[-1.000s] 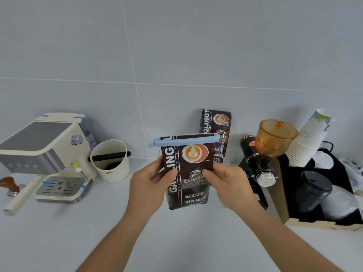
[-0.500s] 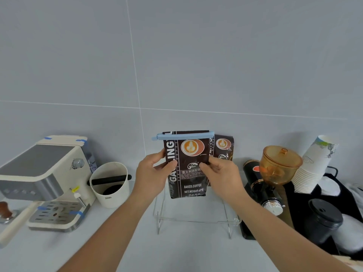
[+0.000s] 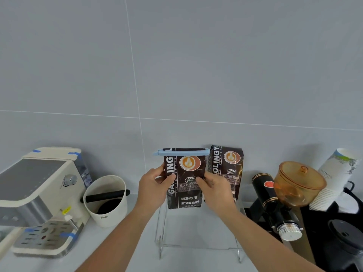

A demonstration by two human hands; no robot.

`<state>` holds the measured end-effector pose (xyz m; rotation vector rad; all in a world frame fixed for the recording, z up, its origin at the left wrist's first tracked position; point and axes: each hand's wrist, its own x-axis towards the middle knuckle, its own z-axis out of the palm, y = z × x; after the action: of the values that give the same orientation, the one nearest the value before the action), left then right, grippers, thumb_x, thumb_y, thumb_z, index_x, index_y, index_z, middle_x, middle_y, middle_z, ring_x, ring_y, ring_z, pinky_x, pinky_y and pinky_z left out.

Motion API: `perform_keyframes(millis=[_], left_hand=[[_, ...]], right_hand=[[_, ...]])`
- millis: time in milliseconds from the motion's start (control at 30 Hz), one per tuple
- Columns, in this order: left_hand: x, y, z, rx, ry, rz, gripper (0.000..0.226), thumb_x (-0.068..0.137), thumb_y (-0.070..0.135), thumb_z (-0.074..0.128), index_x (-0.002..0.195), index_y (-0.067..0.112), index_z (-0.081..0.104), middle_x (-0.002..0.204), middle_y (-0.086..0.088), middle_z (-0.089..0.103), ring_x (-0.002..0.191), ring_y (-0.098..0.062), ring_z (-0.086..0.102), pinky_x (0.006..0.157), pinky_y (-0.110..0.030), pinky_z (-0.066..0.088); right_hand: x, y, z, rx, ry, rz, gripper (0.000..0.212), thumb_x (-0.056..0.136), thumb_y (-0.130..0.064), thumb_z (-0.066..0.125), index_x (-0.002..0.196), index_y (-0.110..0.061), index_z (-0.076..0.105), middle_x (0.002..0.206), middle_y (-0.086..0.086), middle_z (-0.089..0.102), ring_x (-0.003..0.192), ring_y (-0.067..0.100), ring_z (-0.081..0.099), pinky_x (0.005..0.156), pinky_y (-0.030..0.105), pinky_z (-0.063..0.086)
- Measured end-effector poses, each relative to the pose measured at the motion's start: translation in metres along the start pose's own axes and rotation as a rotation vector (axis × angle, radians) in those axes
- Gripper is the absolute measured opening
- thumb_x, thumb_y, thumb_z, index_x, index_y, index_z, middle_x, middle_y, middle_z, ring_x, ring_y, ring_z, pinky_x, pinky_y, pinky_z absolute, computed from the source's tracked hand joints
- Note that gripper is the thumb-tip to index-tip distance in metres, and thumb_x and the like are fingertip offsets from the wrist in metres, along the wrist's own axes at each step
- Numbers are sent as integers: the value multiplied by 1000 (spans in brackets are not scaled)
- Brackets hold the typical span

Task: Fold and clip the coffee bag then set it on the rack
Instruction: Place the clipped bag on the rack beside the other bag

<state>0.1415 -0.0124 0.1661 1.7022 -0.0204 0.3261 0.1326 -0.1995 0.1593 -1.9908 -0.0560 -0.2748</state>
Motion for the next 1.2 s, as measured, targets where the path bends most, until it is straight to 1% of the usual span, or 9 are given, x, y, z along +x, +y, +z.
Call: perform_keyframes(millis=[233,433,533,633,800,933,1000,1067,1200], left_hand=[[18,-28,7,4,-9,-22,51,84,10,74,91,61,68,97,6,74,85,-7,74,77,-27,58],[28,-46,15,-40,3,-55,39,84,8,74,94,45,72,100,4,76,87,-13,74,78,-33,60],[29,-54,20,-90,21,-82,30,84,7,74,96,34,72,98,4,77,87,-12,74,72,-25,61],[31,-60,21,-119,39,-101,28,85,7,72,96,33,73,94,10,78,85,-7,74,65,-15,58],[38,-65,21,-92,-81,-107,42,88,1,66,114,34,69,102,17,77,95,-4,72,75,-21,59],[48,-66,23,-91,-115,-104,48,89,-3,64,108,41,68,101,17,77,96,-5,72,77,-23,59],[53,-67,22,-89,-130,-110,44,89,-1,64,112,37,69,101,17,77,96,-6,72,74,-22,60],[56,-68,22,-84,-134,-112,46,89,-1,65,107,42,69,102,16,77,97,-6,72,75,-23,60],[60,-68,24,-31,-128,-89,51,89,0,66,98,50,67,101,16,77,95,-5,72,76,-27,60]], right_hand=[[13,20,15,-22,-3,42,16,95,-14,58,100,-19,73,93,-7,77,86,4,69,79,35,60],[25,34,23,-67,1,39,16,95,-15,58,98,-20,72,84,-21,72,82,-9,65,69,17,53],[28,42,26,-78,8,23,16,96,-15,57,100,-22,71,87,-22,72,86,-7,65,74,21,54],[30,46,29,-83,9,25,20,96,-15,57,109,-25,69,93,-21,73,87,-7,66,74,16,53],[44,45,30,-37,-38,77,34,97,-15,54,118,-39,63,96,-17,76,88,-2,68,71,13,52],[54,44,31,25,-28,126,34,97,-16,55,118,-42,64,95,-17,77,89,-2,69,76,20,58],[58,45,31,29,-22,135,36,97,-17,55,118,-44,64,94,-16,78,90,3,71,77,24,60],[61,47,32,34,-19,133,36,97,-15,55,119,-42,64,94,-12,78,90,9,72,81,32,61],[65,48,34,47,-7,131,33,97,-13,55,116,-37,67,95,-14,78,90,4,71,84,34,60]])
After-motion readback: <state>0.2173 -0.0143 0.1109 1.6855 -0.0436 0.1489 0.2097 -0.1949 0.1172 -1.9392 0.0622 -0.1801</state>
